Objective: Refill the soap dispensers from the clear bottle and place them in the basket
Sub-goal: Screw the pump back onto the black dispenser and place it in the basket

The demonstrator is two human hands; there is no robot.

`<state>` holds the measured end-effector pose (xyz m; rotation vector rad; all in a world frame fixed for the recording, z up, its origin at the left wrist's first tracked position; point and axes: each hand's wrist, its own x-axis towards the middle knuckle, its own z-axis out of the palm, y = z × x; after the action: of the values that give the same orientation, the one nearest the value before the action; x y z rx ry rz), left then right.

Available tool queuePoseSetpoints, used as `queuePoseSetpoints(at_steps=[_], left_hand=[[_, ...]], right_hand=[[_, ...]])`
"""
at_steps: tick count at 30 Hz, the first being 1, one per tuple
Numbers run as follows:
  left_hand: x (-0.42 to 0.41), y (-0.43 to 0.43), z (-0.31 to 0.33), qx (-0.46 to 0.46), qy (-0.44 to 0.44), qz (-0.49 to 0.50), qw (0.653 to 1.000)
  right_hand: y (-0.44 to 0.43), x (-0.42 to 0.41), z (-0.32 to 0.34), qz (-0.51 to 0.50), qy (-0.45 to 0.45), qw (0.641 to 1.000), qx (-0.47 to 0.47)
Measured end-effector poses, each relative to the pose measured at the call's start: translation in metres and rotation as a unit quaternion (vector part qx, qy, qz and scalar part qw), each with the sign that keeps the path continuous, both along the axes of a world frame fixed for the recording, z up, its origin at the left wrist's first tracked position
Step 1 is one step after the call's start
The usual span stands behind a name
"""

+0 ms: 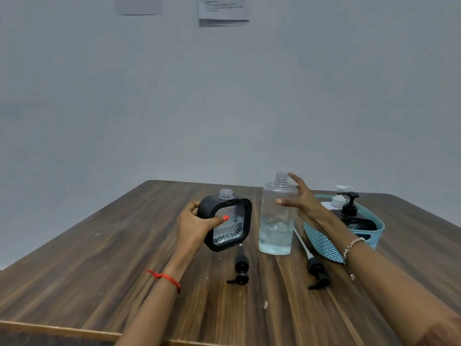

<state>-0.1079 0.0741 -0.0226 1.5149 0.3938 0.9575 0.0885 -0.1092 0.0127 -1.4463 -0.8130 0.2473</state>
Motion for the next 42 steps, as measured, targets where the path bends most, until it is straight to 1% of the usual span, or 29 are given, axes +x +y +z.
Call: queuePoseSetpoints(at_steps=[1, 2, 3, 4, 5, 6, 7, 8, 10, 11, 12, 13, 14, 15, 16, 17, 18, 19, 20, 21, 22, 24, 25, 27, 28, 30, 32, 36, 42], left_hand=[[0.000, 0.001, 0.001, -0.003, -0.002, -0.001, 1.000], [-0.001, 0.002, 0.001, -0.006, -0.005, -0.002, 1.000], [-0.002, 0.003, 0.002, -0.008, -0.008, -0.001, 1.000], [-0.002, 0.004, 0.003, -0.010, -0.011, 0.000, 1.000], [-0.003, 0.004, 0.005, -0.013, -0.015, 0.001, 1.000], [-0.004, 0.005, 0.007, -0.015, -0.017, 0.003, 1.000], [-0.006, 0.005, 0.009, -0.015, -0.019, 0.005, 1.000], [-0.007, 0.005, 0.011, -0.015, -0.022, 0.007, 1.000], [-0.010, 0.005, 0.014, -0.014, -0.028, 0.012, 0.999], [-0.012, 0.005, 0.015, -0.015, -0.029, 0.014, 0.999], [-0.013, 0.005, 0.016, -0.014, -0.029, 0.015, 0.999], [-0.015, 0.005, 0.017, -0.013, -0.030, 0.015, 0.999], [-0.016, 0.005, 0.017, -0.014, -0.031, 0.014, 0.999], [-0.018, 0.005, 0.017, -0.015, -0.032, 0.013, 0.999], [-0.019, 0.005, 0.017, -0.015, -0.034, 0.012, 0.999], [-0.019, 0.006, 0.016, -0.017, -0.034, 0.011, 0.999], [-0.020, 0.006, 0.016, -0.018, -0.034, 0.011, 0.999], [-0.021, 0.007, 0.016, -0.018, -0.034, 0.011, 0.999], [-0.022, 0.008, 0.017, -0.018, -0.035, 0.011, 0.999], [-0.023, 0.009, 0.017, -0.020, -0.035, 0.011, 0.999], [-0.023, 0.009, 0.017, -0.021, -0.034, 0.010, 0.999], [-0.023, 0.008, 0.018, -0.023, -0.029, 0.008, 0.999], [-0.024, 0.006, 0.018, -0.023, -0.028, 0.006, 0.999], [-0.025, 0.000, 0.020, -0.021, -0.029, -0.003, 0.999], [-0.026, -0.003, 0.020, -0.019, -0.028, -0.008, 0.999], [-0.026, -0.009, 0.022, -0.017, -0.027, -0.021, 0.999], [-0.025, -0.014, 0.023, -0.014, -0.024, -0.031, 0.999], [-0.024, -0.020, 0.023, -0.003, -0.028, -0.042, 0.999], [-0.029, -0.028, 0.028, 0.007, -0.029, -0.064, 0.997]], right_hand=[[0.001, -0.006, 0.004, -0.051, -0.042, 0.998, -0.002], [0.001, -0.015, 0.008, -0.120, -0.106, 0.987, 0.011], [0.002, -0.025, 0.011, -0.188, -0.193, 0.962, 0.042], [0.003, -0.036, 0.013, -0.228, -0.296, 0.925, 0.072], [0.005, -0.047, 0.011, -0.232, -0.389, 0.888, 0.082], [0.007, -0.058, 0.005, -0.205, -0.467, 0.858, 0.062], [0.008, -0.066, -0.003, -0.155, -0.526, 0.836, 0.011], [0.009, -0.074, -0.013, -0.100, -0.564, 0.817, -0.065], [0.013, -0.081, -0.038, -0.010, -0.585, 0.779, -0.223], [0.016, -0.083, -0.052, 0.025, -0.590, 0.759, -0.274], [0.021, -0.085, -0.063, 0.053, -0.598, 0.736, -0.312], [0.025, -0.087, -0.071, 0.077, -0.612, 0.715, -0.331], [0.028, -0.089, -0.076, 0.094, -0.627, 0.694, -0.342], [0.031, -0.090, -0.077, 0.102, -0.637, 0.682, -0.345], [0.032, -0.091, -0.075, 0.101, -0.633, 0.684, -0.347], [0.032, -0.090, -0.071, 0.100, -0.607, 0.712, -0.338], [0.031, -0.093, -0.062, 0.095, -0.560, 0.762, -0.311], [0.029, -0.096, -0.049, 0.082, -0.498, 0.819, -0.272], [0.025, -0.101, -0.032, 0.056, -0.439, 0.867, -0.230], [0.022, -0.105, -0.013, 0.017, -0.390, 0.901, -0.189], [0.018, -0.109, 0.006, -0.021, -0.345, 0.926, -0.152], [0.012, -0.114, 0.044, -0.055, -0.271, 0.960, -0.039], [0.011, -0.114, 0.061, -0.069, -0.241, 0.968, 0.027], [0.010, -0.116, 0.090, -0.094, -0.199, 0.966, 0.134], [0.010, -0.117, 0.101, -0.096, -0.183, 0.964, 0.170], [0.014, -0.119, 0.118, -0.081, -0.173, 0.961, 0.201], [0.018, -0.124, 0.127, -0.061, -0.190, 0.962, 0.188], [0.026, -0.127, 0.128, -0.047, -0.229, 0.964, 0.130], [0.030, -0.127, 0.108, -0.024, -0.255, 0.966, 0.040]])
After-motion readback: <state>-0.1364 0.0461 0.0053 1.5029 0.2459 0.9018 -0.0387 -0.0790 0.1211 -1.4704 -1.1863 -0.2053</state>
